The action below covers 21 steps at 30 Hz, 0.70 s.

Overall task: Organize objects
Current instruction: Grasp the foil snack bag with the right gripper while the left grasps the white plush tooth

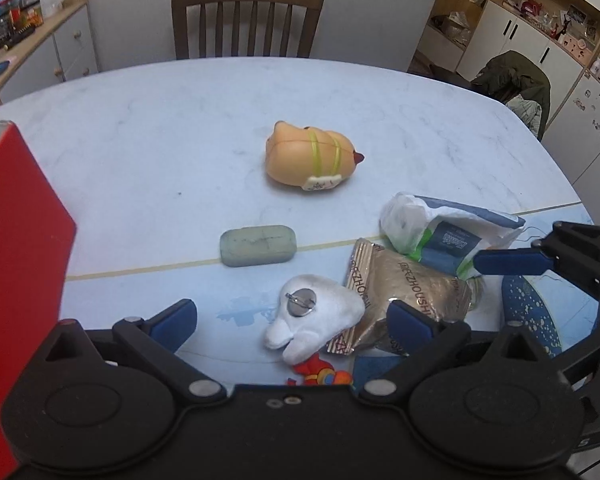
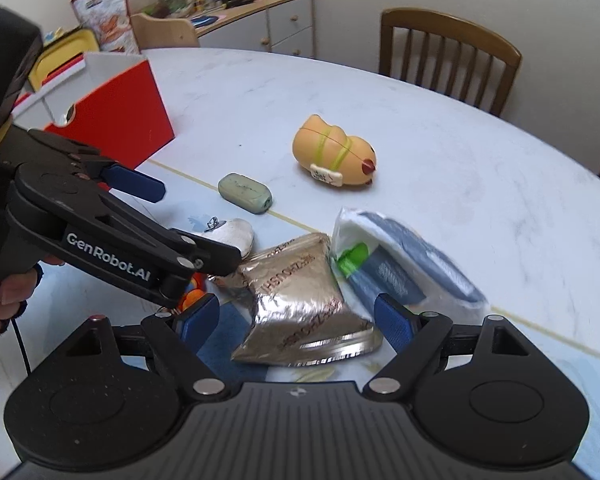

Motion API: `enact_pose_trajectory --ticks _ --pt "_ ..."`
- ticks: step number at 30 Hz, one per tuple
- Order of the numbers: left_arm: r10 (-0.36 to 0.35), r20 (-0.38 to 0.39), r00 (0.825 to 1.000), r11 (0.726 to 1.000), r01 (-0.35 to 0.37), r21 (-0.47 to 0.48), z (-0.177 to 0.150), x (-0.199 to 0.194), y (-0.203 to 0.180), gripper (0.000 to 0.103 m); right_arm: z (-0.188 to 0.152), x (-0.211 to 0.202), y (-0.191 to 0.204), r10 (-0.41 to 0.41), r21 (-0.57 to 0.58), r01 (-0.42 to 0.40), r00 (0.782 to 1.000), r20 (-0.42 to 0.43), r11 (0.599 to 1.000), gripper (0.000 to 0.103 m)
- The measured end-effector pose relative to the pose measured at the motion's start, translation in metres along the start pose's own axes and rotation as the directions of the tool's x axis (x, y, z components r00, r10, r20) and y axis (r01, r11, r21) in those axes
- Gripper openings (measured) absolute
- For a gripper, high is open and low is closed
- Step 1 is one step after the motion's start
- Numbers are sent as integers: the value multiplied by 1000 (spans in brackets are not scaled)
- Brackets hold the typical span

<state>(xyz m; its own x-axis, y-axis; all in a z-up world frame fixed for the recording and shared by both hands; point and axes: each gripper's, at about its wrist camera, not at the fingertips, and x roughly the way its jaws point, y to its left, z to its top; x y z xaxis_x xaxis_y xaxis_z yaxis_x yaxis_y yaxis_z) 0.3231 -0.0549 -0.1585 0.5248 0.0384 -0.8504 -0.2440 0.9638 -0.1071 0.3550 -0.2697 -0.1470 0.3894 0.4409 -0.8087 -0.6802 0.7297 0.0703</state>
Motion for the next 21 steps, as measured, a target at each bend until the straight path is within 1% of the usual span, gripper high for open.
enact_pose_trajectory --ticks 4,10,13,14,15,18,20,21 --pt "-15 -8 1000 1000 15 -4 3 7 2 99 3 9 -2 22 -20 -22 1000 -12 1000 85" --pt "-65 -21 998 998 64 -24 7 14 5 88 4 20 -6 65 1 -65 998 -25 998 84" --pt "-109 -27 994 993 108 -57 7 15 9 82 2 22 -6 70 15 -69 997 -26 997 82" --pt "-126 -29 992 990 123 -71 7 15 11 79 2 21 -7 72 23 -72 997 -23 997 80" --pt "-142 -31 989 987 139 -82 7 16 13 75 2 20 -8 76 32 -75 997 -18 997 75" --pt "-165 -31 986 983 162 -92 6 17 14 72 0 17 -13 77 60 -76 997 -14 995 64" --pt "-175 -31 984 981 171 -94 6 18 14 71 -1 16 -14 78 68 -77 997 -12 995 62" --pt "-179 -32 983 979 175 -101 7 19 15 67 -1 16 -14 79 69 -78 997 -11 995 62"
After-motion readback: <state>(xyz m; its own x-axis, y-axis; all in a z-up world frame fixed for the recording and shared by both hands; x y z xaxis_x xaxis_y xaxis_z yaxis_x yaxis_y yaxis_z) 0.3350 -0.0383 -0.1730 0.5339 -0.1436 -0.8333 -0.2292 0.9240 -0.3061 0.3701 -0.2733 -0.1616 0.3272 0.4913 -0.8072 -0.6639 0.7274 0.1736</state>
